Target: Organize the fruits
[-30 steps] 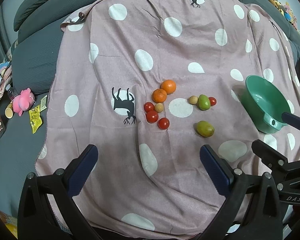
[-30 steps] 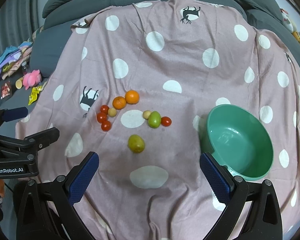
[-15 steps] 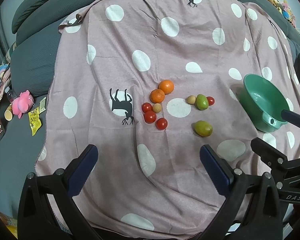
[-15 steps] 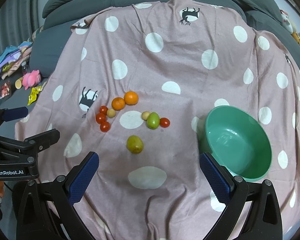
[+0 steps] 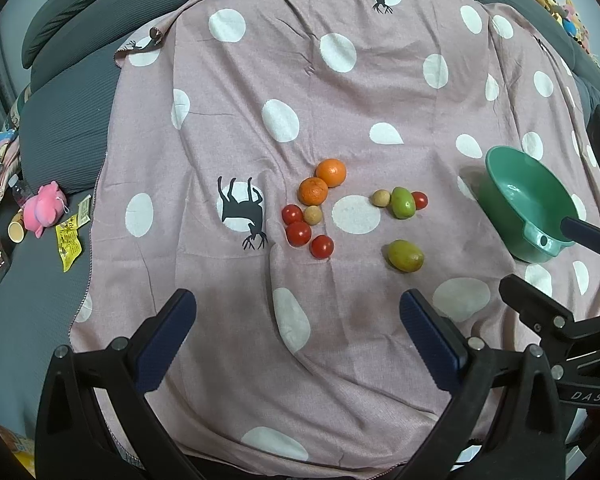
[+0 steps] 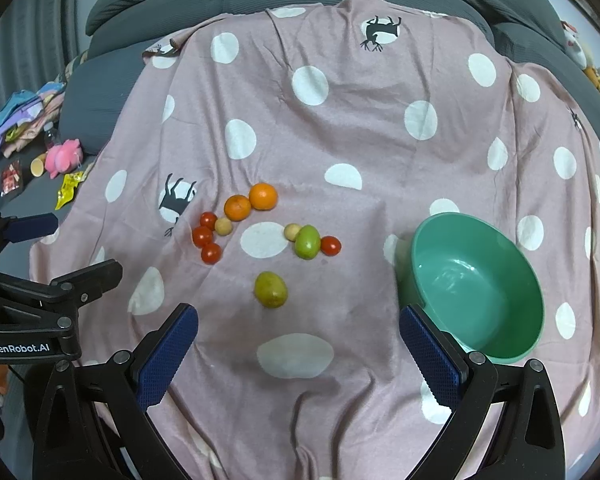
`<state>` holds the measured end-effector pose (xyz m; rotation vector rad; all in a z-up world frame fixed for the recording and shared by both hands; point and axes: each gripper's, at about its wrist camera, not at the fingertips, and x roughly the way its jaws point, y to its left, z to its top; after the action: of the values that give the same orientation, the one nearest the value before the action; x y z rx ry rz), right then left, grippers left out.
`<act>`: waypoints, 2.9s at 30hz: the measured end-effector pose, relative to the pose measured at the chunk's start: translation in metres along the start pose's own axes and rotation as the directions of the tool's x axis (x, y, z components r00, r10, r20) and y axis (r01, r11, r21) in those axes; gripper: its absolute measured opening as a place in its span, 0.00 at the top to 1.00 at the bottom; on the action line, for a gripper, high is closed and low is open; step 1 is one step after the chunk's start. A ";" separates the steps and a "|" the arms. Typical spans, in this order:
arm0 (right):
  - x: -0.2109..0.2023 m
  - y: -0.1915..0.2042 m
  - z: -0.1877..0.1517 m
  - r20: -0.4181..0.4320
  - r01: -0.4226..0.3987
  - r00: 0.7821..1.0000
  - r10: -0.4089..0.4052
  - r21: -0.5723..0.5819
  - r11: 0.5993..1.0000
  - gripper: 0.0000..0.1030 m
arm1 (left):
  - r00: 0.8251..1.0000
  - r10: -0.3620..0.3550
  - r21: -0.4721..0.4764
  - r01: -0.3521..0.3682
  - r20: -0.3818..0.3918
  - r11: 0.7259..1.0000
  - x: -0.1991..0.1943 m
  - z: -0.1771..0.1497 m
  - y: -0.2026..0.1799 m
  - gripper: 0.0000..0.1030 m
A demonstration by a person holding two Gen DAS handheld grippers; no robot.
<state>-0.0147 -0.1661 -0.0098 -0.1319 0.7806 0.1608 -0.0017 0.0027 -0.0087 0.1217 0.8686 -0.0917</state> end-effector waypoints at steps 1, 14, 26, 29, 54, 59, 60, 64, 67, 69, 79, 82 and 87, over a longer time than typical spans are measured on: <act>0.000 0.000 0.000 0.000 0.001 1.000 -0.001 0.000 1.000 0.01 | 1.000 -0.001 0.000 0.001 -0.001 1.000 0.000 0.000 0.000 0.01; 0.000 0.001 -0.001 -0.004 -0.001 1.000 0.001 -0.001 1.000 0.01 | 1.000 -0.004 -0.002 0.004 -0.011 1.000 0.002 0.000 -0.003 0.01; 0.009 0.001 -0.004 -0.010 -0.008 1.000 0.007 -0.004 1.000 0.01 | 1.000 -0.012 0.000 0.012 -0.022 1.000 0.008 0.000 0.000 0.01; 0.010 0.001 -0.004 -0.008 -0.007 1.000 0.007 0.000 1.000 0.01 | 1.000 -0.011 0.001 0.011 -0.025 1.000 0.009 0.000 0.000 0.01; 0.088 -0.013 -0.029 -0.141 -0.148 0.977 0.158 0.076 0.986 0.15 | 0.943 -0.320 -0.167 0.302 -0.095 0.939 0.076 -0.020 0.025 0.03; 0.121 -0.015 -0.021 -0.167 -0.180 0.967 0.192 0.086 0.980 0.31 | 0.939 -0.331 -0.155 0.314 -0.099 0.937 0.092 -0.009 0.017 0.06; 0.128 -0.014 -0.020 -0.173 -0.183 0.966 0.194 0.077 0.980 0.33 | 0.938 -0.330 -0.153 0.313 -0.103 0.937 0.095 -0.007 0.016 0.06; 0.149 -0.014 -0.014 -0.197 -0.204 0.957 0.213 0.066 0.977 0.42 | 0.938 -0.326 -0.130 0.311 -0.120 0.941 0.107 0.000 0.012 0.07; 0.161 -0.012 -0.011 -0.210 -0.234 0.948 0.240 0.054 0.971 0.50 | 0.934 -0.332 -0.122 0.317 -0.129 0.941 0.117 0.006 0.009 0.08; 0.164 -0.010 -0.009 -0.202 -0.242 0.949 0.243 0.026 0.970 0.61 | 0.933 -0.335 -0.118 0.320 -0.134 0.940 0.123 0.011 0.006 0.09; 0.155 -0.061 -0.006 -0.141 -0.116 0.981 0.130 0.106 0.988 0.65 | 0.918 -0.362 -0.101 0.349 -0.161 0.932 0.151 0.045 -0.031 0.17; 0.155 -0.063 -0.011 -0.144 -0.092 0.984 0.104 0.088 0.992 0.65 | 0.910 -0.371 -0.105 0.357 -0.183 0.928 0.165 0.056 -0.048 0.24; 0.162 -0.068 -0.011 -0.145 -0.060 0.987 0.070 0.072 0.996 0.65 | 0.905 -0.367 -0.102 0.353 -0.216 0.930 0.188 0.070 -0.070 0.29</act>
<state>0.1039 -0.2197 -0.1284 -0.0543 0.9370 0.1874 0.1626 -0.0826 -0.1127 -0.0899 1.1209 -0.4047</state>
